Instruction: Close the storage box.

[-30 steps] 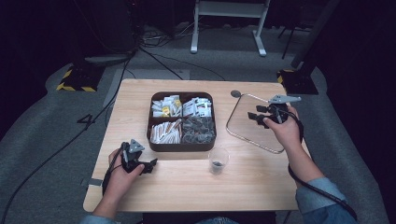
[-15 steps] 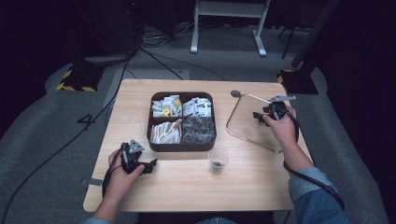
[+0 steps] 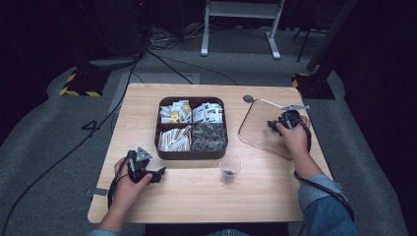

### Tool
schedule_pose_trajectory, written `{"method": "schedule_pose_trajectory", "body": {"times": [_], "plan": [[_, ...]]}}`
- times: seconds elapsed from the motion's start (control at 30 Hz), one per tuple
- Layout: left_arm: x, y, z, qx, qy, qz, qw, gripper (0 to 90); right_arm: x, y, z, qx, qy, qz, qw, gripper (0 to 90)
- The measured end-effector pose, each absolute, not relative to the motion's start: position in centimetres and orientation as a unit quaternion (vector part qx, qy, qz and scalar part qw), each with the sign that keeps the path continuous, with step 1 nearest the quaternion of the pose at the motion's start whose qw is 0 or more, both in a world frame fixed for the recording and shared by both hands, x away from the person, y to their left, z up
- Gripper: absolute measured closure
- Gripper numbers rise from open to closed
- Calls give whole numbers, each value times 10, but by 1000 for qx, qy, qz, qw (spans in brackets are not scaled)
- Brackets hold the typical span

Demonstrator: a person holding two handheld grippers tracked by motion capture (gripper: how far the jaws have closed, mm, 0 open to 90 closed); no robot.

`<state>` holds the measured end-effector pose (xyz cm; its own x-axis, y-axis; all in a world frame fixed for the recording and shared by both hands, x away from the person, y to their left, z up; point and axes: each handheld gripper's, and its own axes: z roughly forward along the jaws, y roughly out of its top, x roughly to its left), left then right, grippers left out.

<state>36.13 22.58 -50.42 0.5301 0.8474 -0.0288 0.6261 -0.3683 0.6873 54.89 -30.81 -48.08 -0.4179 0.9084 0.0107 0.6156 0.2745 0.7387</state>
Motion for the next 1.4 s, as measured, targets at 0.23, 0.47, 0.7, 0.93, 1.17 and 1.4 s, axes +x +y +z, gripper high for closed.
{"method": "schedule_pose_trajectory", "body": {"times": [0.23, 0.47, 0.7, 0.93, 1.17, 1.4], "plan": [[361, 226, -504, 810, 455, 168, 330, 119, 547, -312, -490, 497, 776, 337, 196, 523], [361, 226, -504, 810, 455, 168, 330, 119, 546, -314, -490, 480, 785, 330, 211, 585], [361, 226, -504, 810, 455, 168, 330, 119, 546, -314, -490, 475, 789, 330, 209, 587], [361, 226, -504, 810, 455, 168, 330, 119, 545, -315, -482, 473, 783, 346, 209, 588], [361, 226, -504, 810, 455, 168, 330, 119, 541, -313, -461, 458, 784, 359, 217, 588], [361, 226, -504, 810, 455, 168, 330, 119, 537, -309, -440, 448, 782, 375, 217, 588]]}}
